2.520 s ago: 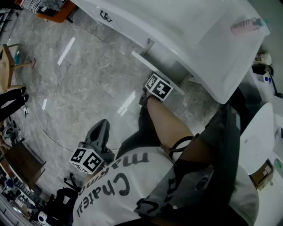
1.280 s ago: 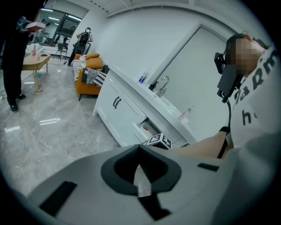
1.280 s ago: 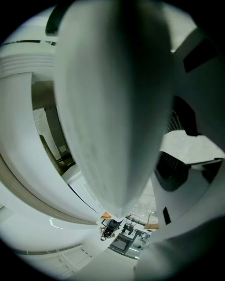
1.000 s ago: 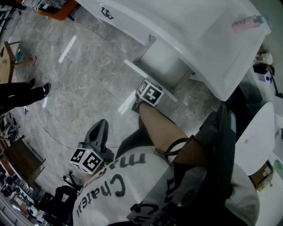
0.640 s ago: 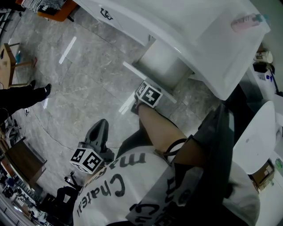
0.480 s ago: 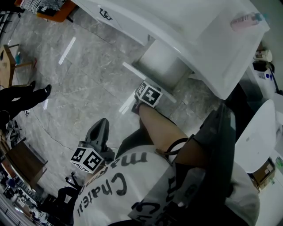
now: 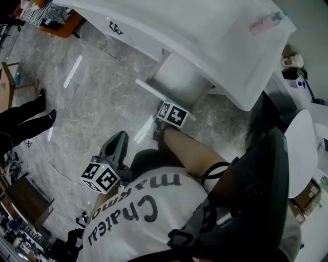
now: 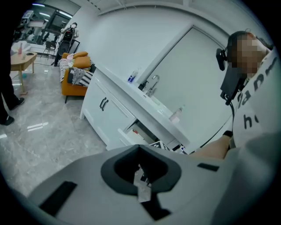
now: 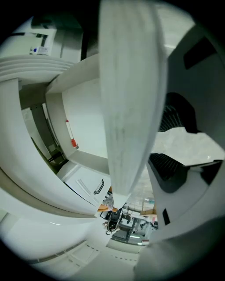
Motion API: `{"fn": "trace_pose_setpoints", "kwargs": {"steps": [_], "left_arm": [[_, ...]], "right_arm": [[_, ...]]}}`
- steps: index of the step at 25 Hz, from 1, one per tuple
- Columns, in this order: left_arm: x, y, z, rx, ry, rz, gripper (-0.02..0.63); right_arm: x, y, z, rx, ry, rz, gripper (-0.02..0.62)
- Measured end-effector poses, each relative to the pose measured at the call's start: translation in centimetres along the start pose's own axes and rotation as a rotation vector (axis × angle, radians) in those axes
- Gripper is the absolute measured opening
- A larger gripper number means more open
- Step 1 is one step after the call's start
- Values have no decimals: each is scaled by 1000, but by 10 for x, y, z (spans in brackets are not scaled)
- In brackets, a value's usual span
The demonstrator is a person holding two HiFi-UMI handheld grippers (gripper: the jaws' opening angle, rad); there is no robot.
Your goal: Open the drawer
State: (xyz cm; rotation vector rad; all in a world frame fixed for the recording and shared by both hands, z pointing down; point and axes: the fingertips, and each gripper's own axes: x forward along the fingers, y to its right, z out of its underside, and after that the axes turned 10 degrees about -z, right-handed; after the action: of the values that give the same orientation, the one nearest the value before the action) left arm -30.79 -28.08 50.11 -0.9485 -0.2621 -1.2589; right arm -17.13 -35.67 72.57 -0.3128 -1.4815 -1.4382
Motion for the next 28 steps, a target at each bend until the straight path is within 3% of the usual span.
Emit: {"fn": "trace_pose_setpoints", "kwargs": {"steps": [3, 5, 6, 10, 12, 14, 16, 18, 21, 24, 28], "left_arm": [[5, -1, 4, 15, -8, 4, -3], [7, -3, 2, 10, -9, -4, -3], [8, -2, 0, 12, -4, 2, -3], [10, 9, -12, 71, 23, 73, -3], [5, 15, -15, 93, 30, 109, -3], [-2, 23, -15, 103, 25, 160, -3], [-13, 35, -14, 115, 11, 242, -3], [-28, 48, -15, 152, 5, 322, -3], [-53, 58, -19, 245, 21, 387, -3], [-73, 56, -22, 276, 54, 395, -3], [-91, 53, -24, 247, 90, 401, -3]], "right_arm": [[-17, -15, 19, 33, -111, -109, 154], [-35, -30, 38, -11, -242, -195, 100], [-47, -40, 45, -57, -298, -244, 65], [-102, -87, 49, -294, -418, -525, 36], [-131, -115, 34, -309, -384, -666, 20], [-164, -146, 9, -317, -279, -785, 12], [-201, -176, -11, -447, -164, -864, 12], [-234, -194, -25, -664, -42, -846, 12], [-275, -199, -40, -885, 162, -706, 12], [-304, -188, -46, -906, 313, -593, 12], [-334, -173, -45, -881, 447, -461, 11]]}}
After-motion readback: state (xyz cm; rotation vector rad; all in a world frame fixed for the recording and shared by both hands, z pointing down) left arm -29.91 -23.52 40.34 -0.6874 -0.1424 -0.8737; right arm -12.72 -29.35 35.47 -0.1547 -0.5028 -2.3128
